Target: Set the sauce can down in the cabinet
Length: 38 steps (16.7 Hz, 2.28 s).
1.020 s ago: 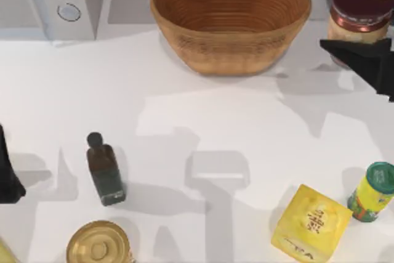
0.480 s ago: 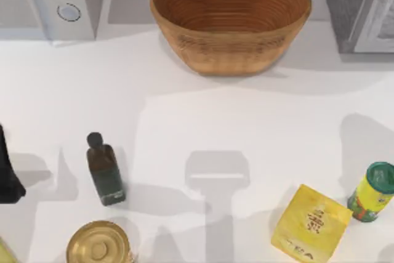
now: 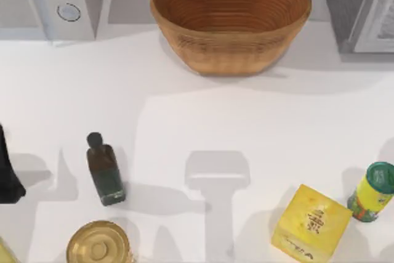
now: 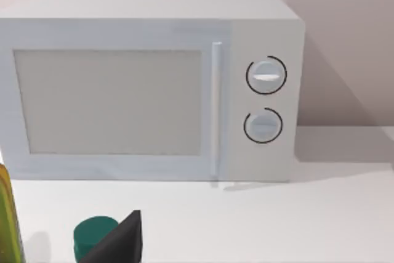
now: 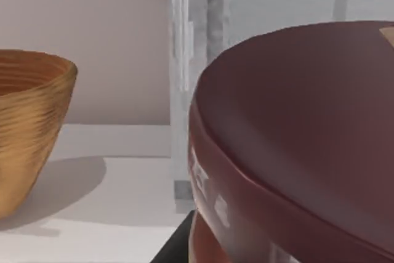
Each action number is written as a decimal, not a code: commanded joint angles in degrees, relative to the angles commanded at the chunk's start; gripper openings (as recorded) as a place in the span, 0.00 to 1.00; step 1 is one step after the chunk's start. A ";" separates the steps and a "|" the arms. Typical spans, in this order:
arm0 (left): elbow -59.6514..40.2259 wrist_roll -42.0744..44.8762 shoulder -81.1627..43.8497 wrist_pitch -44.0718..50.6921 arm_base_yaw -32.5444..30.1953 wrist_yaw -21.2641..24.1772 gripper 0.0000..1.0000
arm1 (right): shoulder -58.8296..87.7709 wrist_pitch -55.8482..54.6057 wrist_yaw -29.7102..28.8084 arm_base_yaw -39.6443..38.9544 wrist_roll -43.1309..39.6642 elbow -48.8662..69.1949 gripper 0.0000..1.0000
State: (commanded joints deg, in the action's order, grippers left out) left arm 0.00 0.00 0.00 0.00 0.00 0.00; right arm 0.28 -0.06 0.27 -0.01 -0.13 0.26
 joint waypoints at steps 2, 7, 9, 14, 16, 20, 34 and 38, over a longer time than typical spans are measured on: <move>0.00 0.00 0.00 0.00 0.00 0.00 1.00 | -0.28 0.06 -0.27 0.01 0.13 -0.27 0.00; 0.00 0.00 0.00 0.00 0.00 0.00 1.00 | 0.53 0.19 -0.27 -0.17 0.20 0.42 0.00; 0.00 0.00 0.00 0.00 0.00 0.00 1.00 | 3.24 1.12 -0.81 -0.47 0.40 3.44 0.00; 0.00 0.00 0.00 0.00 0.00 0.00 1.00 | 17.34 6.29 -3.18 -2.32 1.25 21.52 0.00; 0.00 0.00 0.00 0.00 0.00 0.00 1.00 | 25.00 9.26 -4.54 -3.18 1.69 32.19 0.00; 0.00 0.00 0.00 0.00 0.00 0.00 1.00 | 41.85 15.99 -7.77 -4.72 2.53 56.08 0.00; 0.00 0.00 0.00 0.00 0.00 0.00 1.00 | 77.20 29.71 -11.72 -10.99 1.08 106.58 0.00; 0.00 0.00 0.00 0.00 0.00 0.00 1.00 | 77.06 29.63 -11.74 -10.80 1.24 106.18 0.00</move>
State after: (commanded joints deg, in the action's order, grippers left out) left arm 0.00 0.00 0.00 0.00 0.00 0.00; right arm 77.34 29.57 -11.46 -10.81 1.10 106.45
